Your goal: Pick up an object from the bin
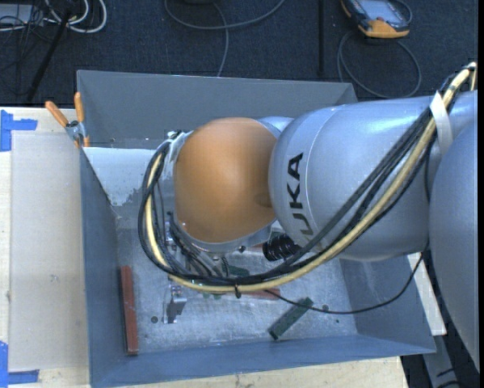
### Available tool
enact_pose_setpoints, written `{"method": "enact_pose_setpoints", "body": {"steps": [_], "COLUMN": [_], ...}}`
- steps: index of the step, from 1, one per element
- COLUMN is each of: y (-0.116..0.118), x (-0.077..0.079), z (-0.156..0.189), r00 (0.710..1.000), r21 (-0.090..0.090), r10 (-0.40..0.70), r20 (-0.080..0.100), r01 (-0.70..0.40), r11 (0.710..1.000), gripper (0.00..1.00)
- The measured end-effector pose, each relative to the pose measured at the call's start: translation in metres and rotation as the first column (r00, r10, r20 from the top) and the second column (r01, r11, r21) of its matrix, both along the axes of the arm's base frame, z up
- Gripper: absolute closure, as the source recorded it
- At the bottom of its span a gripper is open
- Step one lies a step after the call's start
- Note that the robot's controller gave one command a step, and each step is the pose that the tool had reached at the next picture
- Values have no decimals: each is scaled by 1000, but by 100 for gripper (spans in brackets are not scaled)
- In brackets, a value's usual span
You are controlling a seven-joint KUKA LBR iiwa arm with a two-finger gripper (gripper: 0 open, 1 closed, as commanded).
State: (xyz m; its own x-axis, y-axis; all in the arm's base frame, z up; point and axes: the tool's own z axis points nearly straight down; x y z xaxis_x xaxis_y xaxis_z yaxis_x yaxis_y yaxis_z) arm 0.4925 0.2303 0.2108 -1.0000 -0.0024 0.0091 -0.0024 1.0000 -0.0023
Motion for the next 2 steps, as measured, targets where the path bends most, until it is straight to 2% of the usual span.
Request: {"method": "enact_pose_setpoints", "body": {"steps": [1,2], "y": [-1,-23], "x": [2,37], "z": [4,-35], "r00": [1000,998], "r21": [2,4], "r10": [-4,69], "r20": [7,12], "r01": [4,-69], "r11": [1000,998], "gripper": [0,0]}}
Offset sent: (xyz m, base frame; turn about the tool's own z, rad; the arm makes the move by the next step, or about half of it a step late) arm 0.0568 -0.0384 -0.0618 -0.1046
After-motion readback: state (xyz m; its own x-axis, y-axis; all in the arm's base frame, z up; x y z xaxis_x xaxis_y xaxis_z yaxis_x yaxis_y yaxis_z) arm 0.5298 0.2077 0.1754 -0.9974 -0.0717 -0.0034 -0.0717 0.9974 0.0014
